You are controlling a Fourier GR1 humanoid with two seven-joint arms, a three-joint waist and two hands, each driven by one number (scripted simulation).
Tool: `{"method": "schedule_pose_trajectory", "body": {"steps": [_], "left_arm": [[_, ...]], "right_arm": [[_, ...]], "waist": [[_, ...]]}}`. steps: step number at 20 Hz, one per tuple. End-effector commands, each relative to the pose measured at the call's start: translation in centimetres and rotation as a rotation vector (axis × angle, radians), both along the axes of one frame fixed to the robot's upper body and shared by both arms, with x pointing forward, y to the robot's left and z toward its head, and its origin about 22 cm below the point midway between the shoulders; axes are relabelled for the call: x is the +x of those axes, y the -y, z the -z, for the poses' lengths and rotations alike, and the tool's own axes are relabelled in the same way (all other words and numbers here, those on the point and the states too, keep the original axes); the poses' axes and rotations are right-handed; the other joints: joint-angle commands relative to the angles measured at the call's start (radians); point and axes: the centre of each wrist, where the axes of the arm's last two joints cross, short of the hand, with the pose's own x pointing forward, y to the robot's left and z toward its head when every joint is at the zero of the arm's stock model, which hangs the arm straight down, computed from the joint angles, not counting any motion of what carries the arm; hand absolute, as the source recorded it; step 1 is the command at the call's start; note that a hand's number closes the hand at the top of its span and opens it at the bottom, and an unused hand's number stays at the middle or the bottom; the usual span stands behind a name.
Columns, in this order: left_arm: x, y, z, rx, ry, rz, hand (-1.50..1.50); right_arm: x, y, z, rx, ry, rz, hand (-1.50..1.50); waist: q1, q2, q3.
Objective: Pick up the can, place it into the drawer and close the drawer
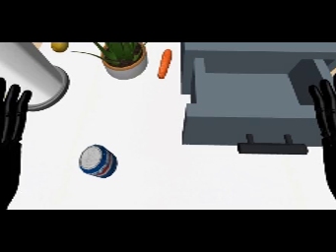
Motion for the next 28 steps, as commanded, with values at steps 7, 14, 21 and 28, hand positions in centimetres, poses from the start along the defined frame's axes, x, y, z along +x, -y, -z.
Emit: {"method": "schedule_pose_trajectory", "body": {"steps": [7, 14, 21, 28], "left_arm": [[-5.7, -0.1, 3.6, -0.153, -0.317, -0.312, -1.50], [-8.8, 1.5, 2.3, -0.162, -0.391, -0.352, -1.50], [-8.9, 1.1, 0.8, -0.166, -0.373, -0.340, -1.50], [-5.3, 3.5, 3.2, -0.159, -0.435, -0.340, -1.50]], "right_arm": [[-1.2, 2.1, 3.3, 0.123, -0.289, 0.193, -1.50], [-0.9, 2.0, 3.0, 0.125, -0.350, 0.195, -1.50], [-1.7, 2.9, 1.2, 0.119, -0.325, 0.199, -1.50], [-1.9, 4.0, 1.8, 0.127, -0.322, 0.197, -1.50]], "waist": [[0.009, 0.002, 0.006], [-0.005, -0.002, 0.007], [-0.009, -0.002, 0.007], [-0.014, -0.001, 0.007]]}}
